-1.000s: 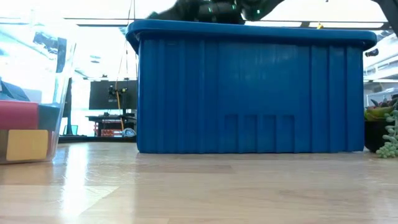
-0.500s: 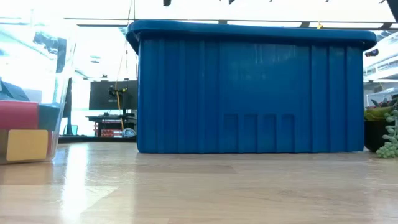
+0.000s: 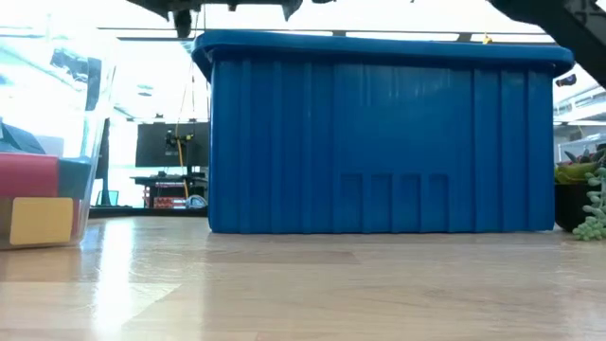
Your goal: Sort Items/Unsort Items
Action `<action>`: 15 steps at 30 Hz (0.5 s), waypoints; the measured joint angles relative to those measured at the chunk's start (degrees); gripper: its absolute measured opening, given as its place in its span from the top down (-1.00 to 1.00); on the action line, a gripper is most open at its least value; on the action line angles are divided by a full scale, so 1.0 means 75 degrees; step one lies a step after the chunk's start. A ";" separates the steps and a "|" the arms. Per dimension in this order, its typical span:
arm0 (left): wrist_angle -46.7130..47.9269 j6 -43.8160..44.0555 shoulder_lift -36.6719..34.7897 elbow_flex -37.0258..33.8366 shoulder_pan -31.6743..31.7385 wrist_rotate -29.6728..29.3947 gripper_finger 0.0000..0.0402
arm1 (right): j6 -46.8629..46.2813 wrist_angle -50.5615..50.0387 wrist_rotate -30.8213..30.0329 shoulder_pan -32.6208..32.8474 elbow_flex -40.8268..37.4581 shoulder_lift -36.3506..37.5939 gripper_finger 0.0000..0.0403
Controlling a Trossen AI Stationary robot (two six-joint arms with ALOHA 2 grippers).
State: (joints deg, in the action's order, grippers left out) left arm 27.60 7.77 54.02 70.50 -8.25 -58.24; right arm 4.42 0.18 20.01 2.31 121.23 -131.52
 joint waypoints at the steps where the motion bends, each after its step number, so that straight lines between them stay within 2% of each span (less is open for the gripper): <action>1: 0.0037 -0.0003 0.0000 -0.0003 0.0003 0.0000 -0.09 | 0.0002 -0.0077 -0.0007 0.0000 0.0134 -0.0106 0.29; 8: -0.0412 -0.0002 -0.0003 -0.0002 0.0000 -0.0001 -0.09 | 0.0048 -0.0539 -0.0491 -0.0002 0.0708 -0.0578 0.02; 12: -0.0749 0.0003 0.0000 -0.0003 0.0003 0.0000 -0.09 | 0.0513 -0.1192 -0.0531 -0.0070 0.0723 -0.0257 -0.14; 15: -0.1071 -0.0002 -0.0003 -0.0003 0.0002 -0.0001 -0.09 | 0.0984 -0.2162 -0.0541 -0.0213 0.0732 0.0217 -0.21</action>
State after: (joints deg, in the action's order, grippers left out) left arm 19.57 7.76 54.00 70.48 -8.24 -58.25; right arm 11.80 -16.04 15.96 0.71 126.72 -129.89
